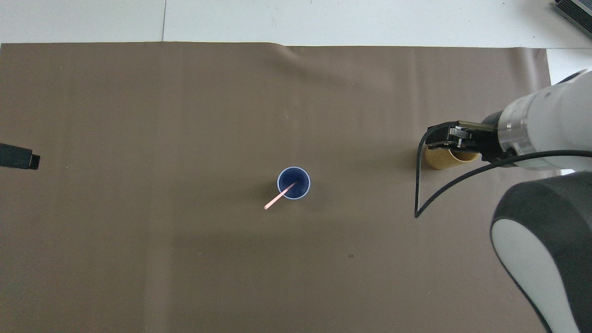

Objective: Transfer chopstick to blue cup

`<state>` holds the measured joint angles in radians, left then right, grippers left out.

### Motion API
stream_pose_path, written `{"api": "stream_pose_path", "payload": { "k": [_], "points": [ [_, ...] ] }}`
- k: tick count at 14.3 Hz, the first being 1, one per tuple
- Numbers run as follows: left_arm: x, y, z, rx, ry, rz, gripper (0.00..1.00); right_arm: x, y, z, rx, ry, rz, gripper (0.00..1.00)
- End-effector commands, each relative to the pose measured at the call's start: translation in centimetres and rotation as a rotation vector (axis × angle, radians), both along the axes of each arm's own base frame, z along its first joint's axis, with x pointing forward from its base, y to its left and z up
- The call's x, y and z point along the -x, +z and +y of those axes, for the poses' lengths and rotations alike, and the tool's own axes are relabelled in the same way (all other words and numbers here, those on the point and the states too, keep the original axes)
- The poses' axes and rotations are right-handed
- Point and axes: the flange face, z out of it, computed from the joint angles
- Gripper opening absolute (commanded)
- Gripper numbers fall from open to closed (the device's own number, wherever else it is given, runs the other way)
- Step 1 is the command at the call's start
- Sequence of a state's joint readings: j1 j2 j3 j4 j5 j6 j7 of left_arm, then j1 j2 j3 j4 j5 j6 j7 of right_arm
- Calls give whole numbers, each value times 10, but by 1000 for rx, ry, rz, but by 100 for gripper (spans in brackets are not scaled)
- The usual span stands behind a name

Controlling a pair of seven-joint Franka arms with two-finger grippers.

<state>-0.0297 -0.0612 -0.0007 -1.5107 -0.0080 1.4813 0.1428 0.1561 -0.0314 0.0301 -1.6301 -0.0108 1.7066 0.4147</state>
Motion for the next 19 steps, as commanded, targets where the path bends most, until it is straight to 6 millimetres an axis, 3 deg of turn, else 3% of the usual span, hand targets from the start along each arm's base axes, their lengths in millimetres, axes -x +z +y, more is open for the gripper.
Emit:
{"api": "stream_pose_path", "payload": {
  "k": [1, 3, 11, 14, 19],
  "points": [
    [4, 4, 3, -15, 2, 8, 100, 11, 28, -35, 14, 0, 10, 100],
    [3, 3, 3, -13, 4, 4, 100, 19, 43, -58, 8, -18, 57, 100],
    [4, 2, 4, -14, 4, 11, 100, 33, 43, -130, 11, 2, 107, 100],
    [6, 2, 4, -14, 3, 11, 100, 33, 42, -141, 19, 12, 120, 100],
    [6, 3, 4, -14, 3, 10, 100, 43, 40, -128, 24, 70, 128, 100]
  ]
}}
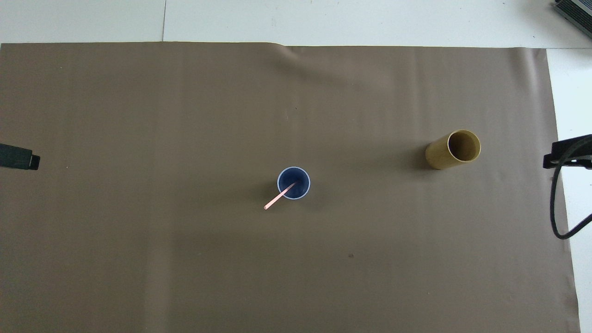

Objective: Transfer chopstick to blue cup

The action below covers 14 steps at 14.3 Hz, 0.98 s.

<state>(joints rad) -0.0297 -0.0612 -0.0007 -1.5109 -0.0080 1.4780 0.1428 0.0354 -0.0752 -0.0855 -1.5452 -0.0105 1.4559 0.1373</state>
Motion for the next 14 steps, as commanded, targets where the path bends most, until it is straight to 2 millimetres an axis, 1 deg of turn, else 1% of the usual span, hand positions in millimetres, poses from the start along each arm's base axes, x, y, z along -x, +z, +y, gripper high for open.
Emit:
{"api": "stream_pose_path", "payload": {
  "k": [1, 2, 3, 4, 7, 11, 14],
  "points": [
    [6, 3, 4, -14, 3, 6, 100, 13, 0, 4, 11, 36, 7, 100],
    [6, 3, 4, -14, 3, 6, 100, 13, 1, 9, 14, 46, 4, 100],
    [5, 3, 4, -15, 3, 5, 100, 12, 2, 22, 19, 70, 1, 100],
    [5, 3, 4, -15, 3, 5, 100, 11, 3, 23, 30, 75, -5, 100],
    [6, 3, 4, -14, 1, 6, 100, 7, 3, 21, 36, 75, -14, 100],
    [6, 3, 4, -14, 1, 8, 100, 7, 4, 23, 19, 80, -18, 100],
    [6, 3, 4, -14, 1, 9, 100, 9, 5, 19, 17, 72, -10, 100]
  ]
}}
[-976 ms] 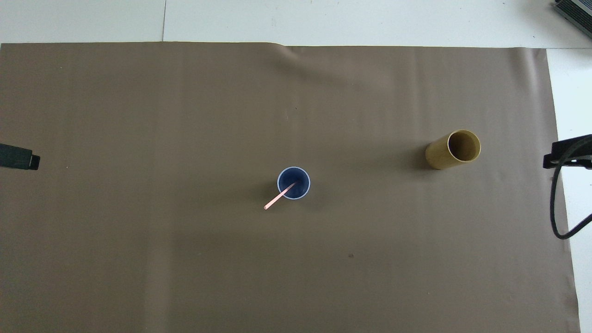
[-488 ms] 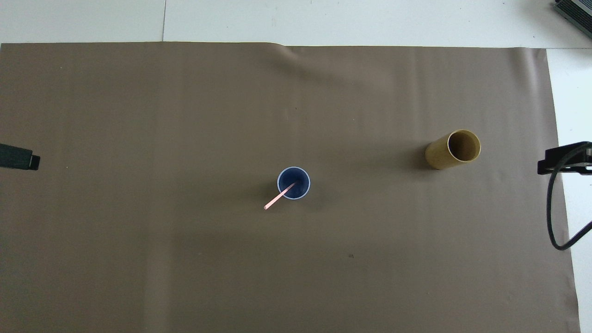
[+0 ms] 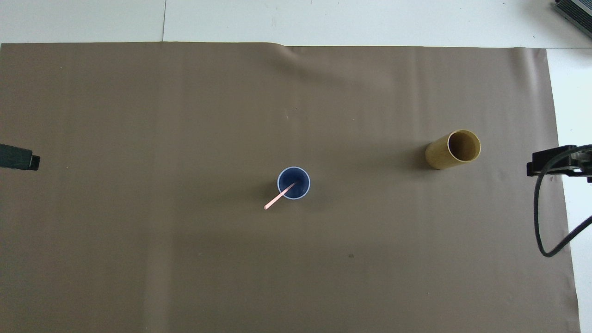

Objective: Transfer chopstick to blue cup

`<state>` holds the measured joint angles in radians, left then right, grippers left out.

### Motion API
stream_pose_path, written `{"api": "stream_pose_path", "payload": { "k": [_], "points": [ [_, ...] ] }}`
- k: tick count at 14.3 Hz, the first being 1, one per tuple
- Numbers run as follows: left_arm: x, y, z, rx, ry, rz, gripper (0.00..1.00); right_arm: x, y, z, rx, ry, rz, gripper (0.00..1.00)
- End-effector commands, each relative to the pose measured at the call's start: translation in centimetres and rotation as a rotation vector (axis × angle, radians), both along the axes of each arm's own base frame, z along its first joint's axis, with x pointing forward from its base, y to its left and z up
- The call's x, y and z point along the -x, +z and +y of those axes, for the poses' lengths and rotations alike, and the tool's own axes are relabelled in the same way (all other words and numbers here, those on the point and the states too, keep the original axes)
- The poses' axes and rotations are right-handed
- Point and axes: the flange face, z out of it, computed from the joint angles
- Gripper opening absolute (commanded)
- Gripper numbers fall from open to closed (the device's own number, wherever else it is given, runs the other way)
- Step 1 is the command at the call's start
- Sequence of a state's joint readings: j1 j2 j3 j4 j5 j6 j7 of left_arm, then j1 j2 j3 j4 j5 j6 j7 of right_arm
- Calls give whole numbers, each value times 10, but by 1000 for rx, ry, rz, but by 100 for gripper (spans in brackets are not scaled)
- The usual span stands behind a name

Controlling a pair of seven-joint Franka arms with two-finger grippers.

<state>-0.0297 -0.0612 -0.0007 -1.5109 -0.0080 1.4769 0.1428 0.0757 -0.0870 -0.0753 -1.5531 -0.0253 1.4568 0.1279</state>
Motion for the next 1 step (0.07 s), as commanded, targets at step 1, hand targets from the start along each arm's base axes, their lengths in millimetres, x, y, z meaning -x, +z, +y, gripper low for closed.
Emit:
{"api": "stream_pose_path", "payload": {
  "k": [1],
  "points": [
    [6, 2, 5, -15, 3, 10, 100, 6, 2, -5, 2, 14, -6, 100]
  ]
}}
